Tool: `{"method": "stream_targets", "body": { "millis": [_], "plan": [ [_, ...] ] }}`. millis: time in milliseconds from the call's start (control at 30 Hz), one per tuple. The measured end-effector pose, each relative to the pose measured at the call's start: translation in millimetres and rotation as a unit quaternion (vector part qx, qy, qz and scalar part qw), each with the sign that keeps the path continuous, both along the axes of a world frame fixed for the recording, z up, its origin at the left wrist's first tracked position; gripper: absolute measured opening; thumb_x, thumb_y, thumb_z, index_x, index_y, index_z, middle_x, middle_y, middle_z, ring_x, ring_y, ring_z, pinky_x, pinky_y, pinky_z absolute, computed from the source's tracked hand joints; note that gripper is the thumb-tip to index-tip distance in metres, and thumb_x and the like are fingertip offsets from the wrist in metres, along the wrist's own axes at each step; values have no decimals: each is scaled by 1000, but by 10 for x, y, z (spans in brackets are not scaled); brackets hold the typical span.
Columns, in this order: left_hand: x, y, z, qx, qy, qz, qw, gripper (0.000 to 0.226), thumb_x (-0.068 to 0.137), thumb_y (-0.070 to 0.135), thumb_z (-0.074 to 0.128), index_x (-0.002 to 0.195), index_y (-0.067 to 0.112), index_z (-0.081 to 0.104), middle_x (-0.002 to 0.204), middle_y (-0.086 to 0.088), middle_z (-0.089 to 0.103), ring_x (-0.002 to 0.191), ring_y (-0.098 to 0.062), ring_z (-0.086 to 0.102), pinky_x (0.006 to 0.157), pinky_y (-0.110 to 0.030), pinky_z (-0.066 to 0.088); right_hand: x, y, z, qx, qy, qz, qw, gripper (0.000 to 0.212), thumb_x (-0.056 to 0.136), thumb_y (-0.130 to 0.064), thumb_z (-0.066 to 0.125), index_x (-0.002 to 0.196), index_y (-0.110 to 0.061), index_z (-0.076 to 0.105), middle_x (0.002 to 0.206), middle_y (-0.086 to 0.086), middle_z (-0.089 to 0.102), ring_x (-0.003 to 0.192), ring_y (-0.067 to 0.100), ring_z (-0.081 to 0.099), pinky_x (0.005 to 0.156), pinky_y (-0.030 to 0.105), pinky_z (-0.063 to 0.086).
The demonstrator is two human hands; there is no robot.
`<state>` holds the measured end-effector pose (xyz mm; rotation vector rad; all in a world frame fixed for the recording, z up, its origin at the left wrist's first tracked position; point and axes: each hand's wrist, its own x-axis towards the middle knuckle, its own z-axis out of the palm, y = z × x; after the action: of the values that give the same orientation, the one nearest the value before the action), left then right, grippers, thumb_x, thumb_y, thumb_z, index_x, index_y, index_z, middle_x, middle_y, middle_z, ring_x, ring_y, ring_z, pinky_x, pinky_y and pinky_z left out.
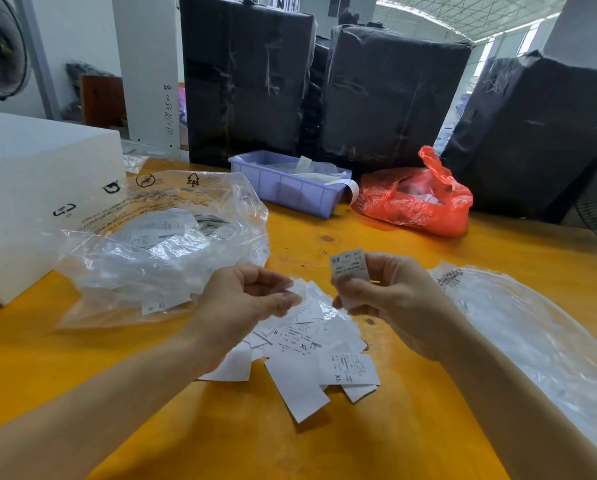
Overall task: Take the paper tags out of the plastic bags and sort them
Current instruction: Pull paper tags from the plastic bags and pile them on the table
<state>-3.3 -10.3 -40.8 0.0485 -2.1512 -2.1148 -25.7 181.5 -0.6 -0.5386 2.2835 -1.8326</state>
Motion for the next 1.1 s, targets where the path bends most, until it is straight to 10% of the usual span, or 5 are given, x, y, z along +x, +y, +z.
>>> {"method": "stream_targets", "body": {
  "millis": [500, 1100],
  "plan": [
    [63, 64, 0, -39, 29, -29, 998, 23, 69, 3, 78, 88, 13, 70, 81, 3, 75, 78, -10, 72, 63, -13, 53, 48, -123, -41, 187, 273, -107, 938, 6, 86, -17, 67, 87, -12, 70, 65, -17, 57, 56, 0, 55, 48, 12, 42],
    [79, 61, 35, -41, 17, -44, 998, 20, 71, 6, 77, 88, 11, 69, 74, -2, 75, 63, -10, 69, 57, -11, 49, 31, -100, -31, 166, 273, -105, 942, 4, 84, -17, 69, 85, -13, 70, 69, -13, 63, 57, 6, 60, 47, 17, 48]
  ]
}}
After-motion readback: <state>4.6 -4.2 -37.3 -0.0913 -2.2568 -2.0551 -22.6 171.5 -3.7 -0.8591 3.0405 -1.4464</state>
